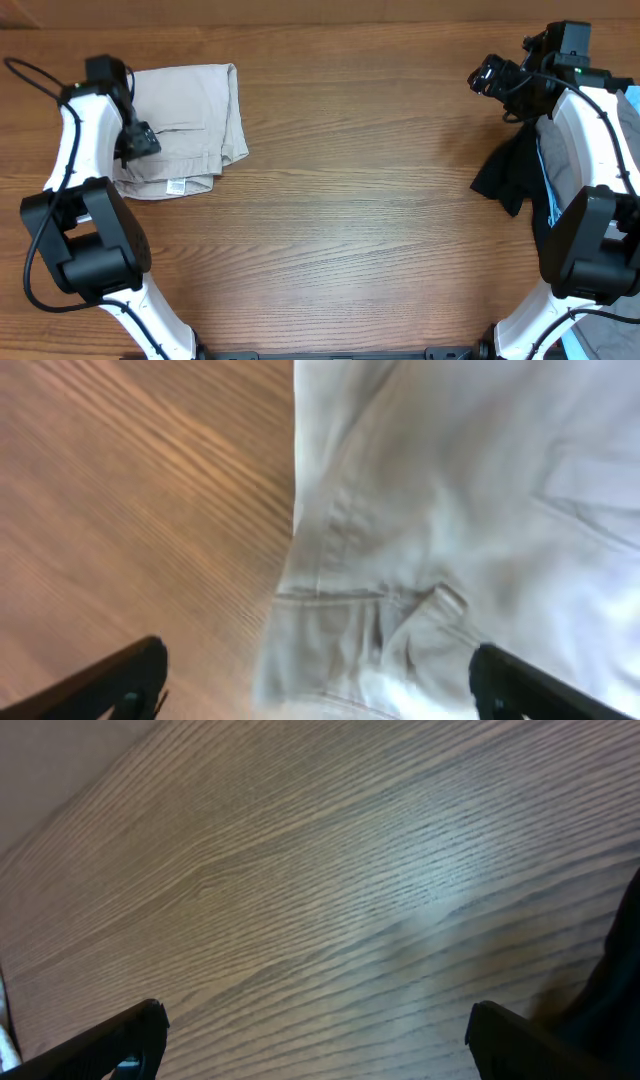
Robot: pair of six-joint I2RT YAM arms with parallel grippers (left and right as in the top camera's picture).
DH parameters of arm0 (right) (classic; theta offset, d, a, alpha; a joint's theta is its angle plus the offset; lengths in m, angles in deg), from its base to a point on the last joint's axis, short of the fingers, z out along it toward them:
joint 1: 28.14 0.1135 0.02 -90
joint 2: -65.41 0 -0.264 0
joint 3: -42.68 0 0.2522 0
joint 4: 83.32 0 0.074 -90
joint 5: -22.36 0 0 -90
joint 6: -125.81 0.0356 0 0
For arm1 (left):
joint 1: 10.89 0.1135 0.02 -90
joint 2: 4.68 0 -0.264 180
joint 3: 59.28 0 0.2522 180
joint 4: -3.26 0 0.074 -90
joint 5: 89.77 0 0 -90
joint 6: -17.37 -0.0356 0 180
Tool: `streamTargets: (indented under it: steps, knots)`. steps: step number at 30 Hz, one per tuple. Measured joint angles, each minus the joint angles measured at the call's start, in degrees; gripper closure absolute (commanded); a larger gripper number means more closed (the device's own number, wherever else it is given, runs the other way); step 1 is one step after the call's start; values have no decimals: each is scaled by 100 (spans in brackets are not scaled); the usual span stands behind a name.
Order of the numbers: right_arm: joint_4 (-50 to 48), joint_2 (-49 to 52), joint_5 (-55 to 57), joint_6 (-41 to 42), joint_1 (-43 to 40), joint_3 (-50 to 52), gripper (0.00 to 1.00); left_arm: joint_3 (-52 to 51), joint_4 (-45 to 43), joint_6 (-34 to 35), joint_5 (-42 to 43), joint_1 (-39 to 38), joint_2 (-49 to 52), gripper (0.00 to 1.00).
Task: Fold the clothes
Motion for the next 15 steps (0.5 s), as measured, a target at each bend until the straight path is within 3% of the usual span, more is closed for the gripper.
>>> streamTargets:
  steps: [2,4,5,6,10,15]
  knots:
    - [-2,0,2,0,0,0,0,538,358,13,251,-44,2,31]
    - [-2,0,0,0,0,0,0,970,461,55,610,-129,2,75]
    - [-4,0,0,2,2,0,0,1154,459,50,866,-184,2,90]
    - [0,0,-2,0,0,0,0,1300,428,61,1152,-258,2,96]
    - [0,0,0,0,2,0,0,1405,216,59,2363,-680,-7,96]
    - [-2,0,0,2,2,0,0,1141,-402,61,3038,-1408,-7,96]
